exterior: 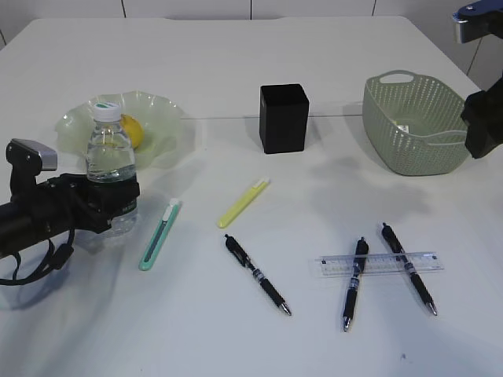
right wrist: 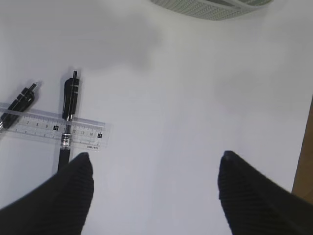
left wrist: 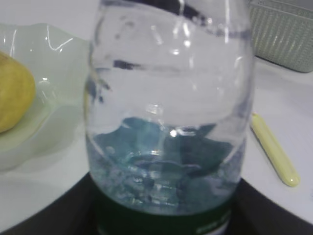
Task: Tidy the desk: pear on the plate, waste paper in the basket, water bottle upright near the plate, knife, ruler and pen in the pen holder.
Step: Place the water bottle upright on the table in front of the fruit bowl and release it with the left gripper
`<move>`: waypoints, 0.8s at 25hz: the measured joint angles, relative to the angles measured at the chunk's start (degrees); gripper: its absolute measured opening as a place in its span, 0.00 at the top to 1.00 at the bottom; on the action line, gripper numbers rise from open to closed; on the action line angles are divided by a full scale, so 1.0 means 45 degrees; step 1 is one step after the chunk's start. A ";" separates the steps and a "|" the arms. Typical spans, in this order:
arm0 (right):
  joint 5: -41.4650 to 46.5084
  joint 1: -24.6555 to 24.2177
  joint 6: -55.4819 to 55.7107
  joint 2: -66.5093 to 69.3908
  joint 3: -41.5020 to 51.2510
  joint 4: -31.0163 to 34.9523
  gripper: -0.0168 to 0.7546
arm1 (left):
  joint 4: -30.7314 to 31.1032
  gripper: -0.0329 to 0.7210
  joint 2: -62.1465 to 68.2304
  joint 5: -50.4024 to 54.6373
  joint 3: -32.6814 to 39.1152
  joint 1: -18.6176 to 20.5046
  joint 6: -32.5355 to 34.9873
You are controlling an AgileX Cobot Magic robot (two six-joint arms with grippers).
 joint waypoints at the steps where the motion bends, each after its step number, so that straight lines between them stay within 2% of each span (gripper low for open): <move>1: 0.0000 0.0000 0.0000 0.0000 0.0000 0.0000 0.22 | 0.0000 0.45 0.0098 -0.0095 -0.0177 0.0000 0.0000; 6: -0.0024 0.0000 0.0000 0.0000 0.0000 0.0000 0.22 | -0.0020 0.44 0.0324 -0.0193 -0.0465 -0.0022 0.0028; 20: -0.0075 0.0000 0.0000 0.0000 0.0000 0.0000 0.22 | 0.0081 0.31 0.0514 0.0227 -0.0443 -0.0022 0.0524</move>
